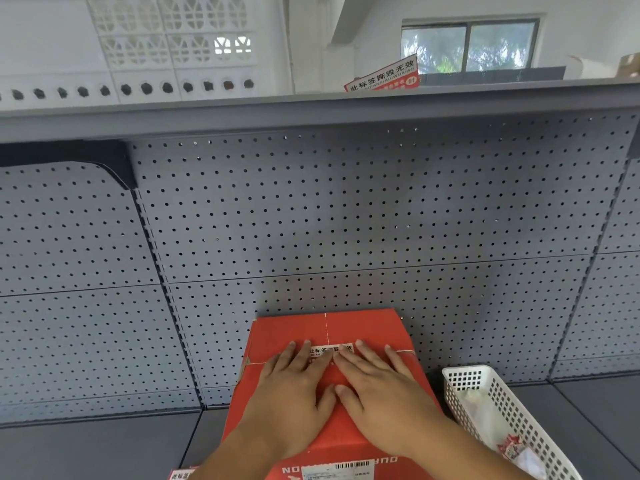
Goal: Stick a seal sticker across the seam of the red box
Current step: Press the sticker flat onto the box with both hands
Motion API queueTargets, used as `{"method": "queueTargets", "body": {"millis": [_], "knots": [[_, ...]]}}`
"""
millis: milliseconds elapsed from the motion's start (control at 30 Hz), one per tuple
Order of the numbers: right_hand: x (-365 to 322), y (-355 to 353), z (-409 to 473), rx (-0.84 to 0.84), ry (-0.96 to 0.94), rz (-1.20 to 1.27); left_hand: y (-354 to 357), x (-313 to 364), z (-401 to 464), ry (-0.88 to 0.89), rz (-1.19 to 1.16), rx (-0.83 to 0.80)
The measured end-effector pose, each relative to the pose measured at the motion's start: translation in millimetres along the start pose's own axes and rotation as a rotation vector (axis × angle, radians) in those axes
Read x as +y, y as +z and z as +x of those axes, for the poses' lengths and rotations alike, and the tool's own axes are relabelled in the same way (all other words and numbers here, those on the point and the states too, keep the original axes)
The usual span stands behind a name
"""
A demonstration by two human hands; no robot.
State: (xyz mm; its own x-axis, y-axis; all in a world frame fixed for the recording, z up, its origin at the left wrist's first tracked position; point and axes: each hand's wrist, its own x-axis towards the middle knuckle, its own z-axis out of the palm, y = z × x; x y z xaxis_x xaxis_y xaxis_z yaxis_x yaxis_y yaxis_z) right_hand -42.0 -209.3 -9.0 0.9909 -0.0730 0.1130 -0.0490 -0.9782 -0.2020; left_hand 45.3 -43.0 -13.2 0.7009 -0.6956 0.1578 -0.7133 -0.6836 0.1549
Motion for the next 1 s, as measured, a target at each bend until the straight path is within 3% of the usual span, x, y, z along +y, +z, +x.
{"method": "queueTargets", "body": {"millis": [200,367,633,800,1000], "knots": [[9,-5,-13,0.007,-0.039,-0.032,0,-1,-6,0.033,-0.057,0.098],[14,-3,-21,0.069,-0.02,-0.049,0,6,-16,-0.015,0.09,0.269],[12,-3,-28,0.211,-0.013,-0.09,-1,18,-19,-0.145,0.079,0.264],[10,-4,-32,0.187,-0.01,-0.11,-2,19,-20,-0.127,0.035,0.261],[5,-11,-51,0.237,-0.034,-0.118,-9,33,-40,-0.192,0.138,0.251]]}}
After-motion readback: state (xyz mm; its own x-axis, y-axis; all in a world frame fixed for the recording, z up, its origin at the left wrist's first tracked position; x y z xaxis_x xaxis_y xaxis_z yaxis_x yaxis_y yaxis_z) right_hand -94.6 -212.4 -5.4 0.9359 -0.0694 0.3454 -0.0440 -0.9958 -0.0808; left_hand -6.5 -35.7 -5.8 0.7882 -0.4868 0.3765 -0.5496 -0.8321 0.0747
